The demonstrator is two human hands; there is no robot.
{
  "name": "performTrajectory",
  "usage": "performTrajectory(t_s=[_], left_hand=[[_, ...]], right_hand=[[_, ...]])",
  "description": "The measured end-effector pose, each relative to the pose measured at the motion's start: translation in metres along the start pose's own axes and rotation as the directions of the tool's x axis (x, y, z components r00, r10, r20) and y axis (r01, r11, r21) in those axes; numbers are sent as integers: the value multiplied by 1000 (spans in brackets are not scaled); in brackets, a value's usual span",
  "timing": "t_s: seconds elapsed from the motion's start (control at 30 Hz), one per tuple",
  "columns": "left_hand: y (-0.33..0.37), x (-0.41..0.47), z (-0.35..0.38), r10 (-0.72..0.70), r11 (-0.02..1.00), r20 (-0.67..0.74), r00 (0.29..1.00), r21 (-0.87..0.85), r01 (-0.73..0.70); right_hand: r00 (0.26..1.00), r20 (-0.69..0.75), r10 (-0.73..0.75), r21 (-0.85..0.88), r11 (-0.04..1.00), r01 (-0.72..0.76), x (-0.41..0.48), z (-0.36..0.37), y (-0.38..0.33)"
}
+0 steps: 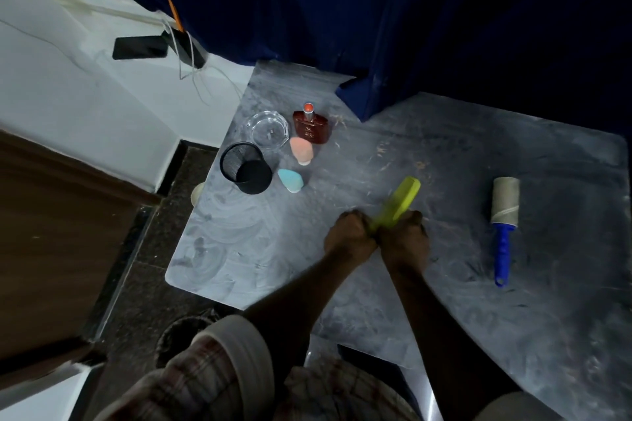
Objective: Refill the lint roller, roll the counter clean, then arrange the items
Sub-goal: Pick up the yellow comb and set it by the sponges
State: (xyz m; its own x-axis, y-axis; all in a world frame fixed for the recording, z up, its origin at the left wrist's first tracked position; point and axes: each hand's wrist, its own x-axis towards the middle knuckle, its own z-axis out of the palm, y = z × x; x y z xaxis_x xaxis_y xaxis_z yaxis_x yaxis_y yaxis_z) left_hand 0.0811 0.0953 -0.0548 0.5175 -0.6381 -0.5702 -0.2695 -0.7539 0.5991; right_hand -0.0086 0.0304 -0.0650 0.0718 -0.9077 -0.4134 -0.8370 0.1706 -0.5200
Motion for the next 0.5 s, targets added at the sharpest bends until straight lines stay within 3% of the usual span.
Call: performTrajectory(t_s=[0.37,0.43,0.5], left_hand=[[-24,-14,5,196,979,-51,979,71,-192],[-30,-14,4,215,977,-79,973,21,-214],[-37,-14,1,218,962,-147,965,-134,-238]], right_hand=[[964,91,-251,3,968,251,-5,-11,26],[951,113,-289,3,957,290,-7,-11,25],[905,134,-403,-6,913,407,-8,-11,20]])
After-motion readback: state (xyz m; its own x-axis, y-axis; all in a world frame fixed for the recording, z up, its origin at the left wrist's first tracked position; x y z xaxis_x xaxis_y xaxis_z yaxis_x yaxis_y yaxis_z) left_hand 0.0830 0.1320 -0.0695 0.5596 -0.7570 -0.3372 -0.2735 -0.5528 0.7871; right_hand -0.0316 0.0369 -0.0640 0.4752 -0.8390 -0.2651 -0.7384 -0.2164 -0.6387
